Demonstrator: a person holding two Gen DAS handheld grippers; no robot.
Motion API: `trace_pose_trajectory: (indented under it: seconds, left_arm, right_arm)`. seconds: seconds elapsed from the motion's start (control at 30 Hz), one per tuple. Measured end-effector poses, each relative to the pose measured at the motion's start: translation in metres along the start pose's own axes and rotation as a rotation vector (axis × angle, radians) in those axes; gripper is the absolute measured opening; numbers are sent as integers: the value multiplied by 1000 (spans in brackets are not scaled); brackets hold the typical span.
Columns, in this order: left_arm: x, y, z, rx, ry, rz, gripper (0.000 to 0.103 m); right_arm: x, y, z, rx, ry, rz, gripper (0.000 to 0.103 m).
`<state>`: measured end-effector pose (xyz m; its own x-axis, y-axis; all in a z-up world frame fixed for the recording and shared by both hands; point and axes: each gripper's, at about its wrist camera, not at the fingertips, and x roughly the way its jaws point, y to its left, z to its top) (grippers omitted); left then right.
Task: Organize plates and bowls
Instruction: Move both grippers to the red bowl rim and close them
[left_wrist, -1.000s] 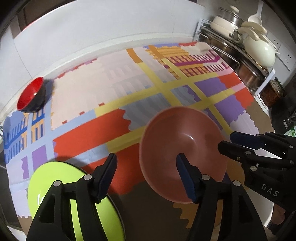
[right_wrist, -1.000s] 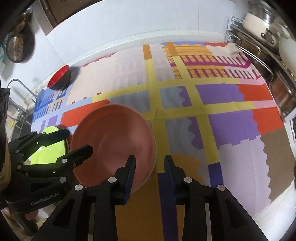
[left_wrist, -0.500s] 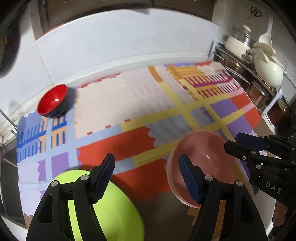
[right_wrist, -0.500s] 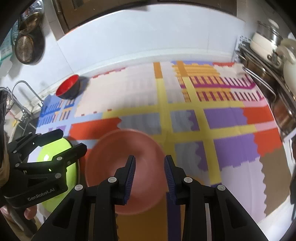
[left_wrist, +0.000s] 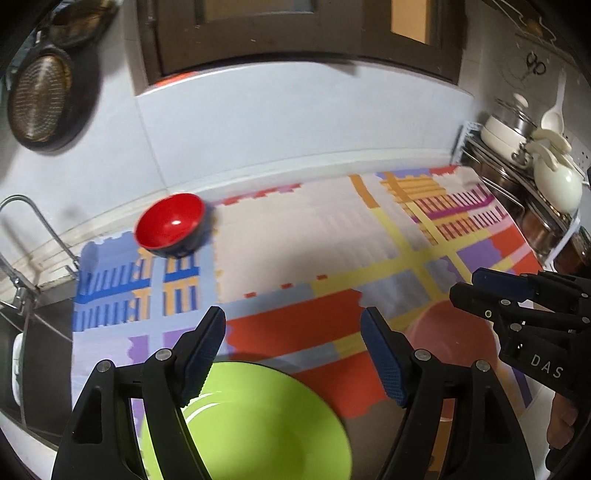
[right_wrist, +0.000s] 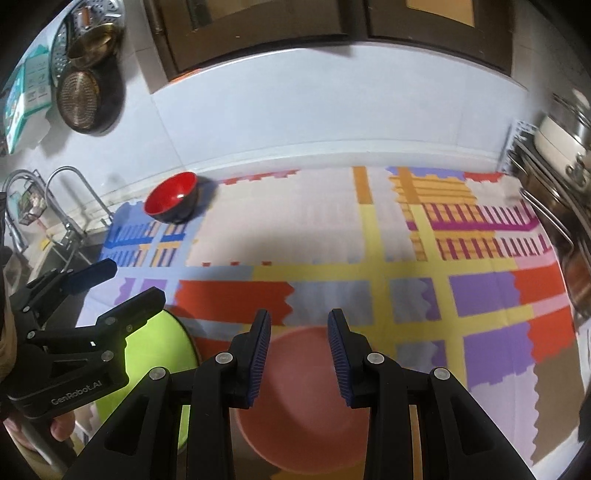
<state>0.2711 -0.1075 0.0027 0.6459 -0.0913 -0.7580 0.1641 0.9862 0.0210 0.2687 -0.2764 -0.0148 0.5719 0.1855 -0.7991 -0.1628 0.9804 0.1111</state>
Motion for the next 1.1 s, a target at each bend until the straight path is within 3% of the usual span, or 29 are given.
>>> trace_pose_trajectory:
  seconds: [0.57, 1.1]
  left_arm:
    - [-17, 86, 16, -119, -65, 145, 75]
    - [9, 165, 37, -154, -35, 217, 75]
  right_arm:
    - [13, 74, 46, -100, -69, 85, 33]
    - [64, 143, 108, -202, -56, 156, 33]
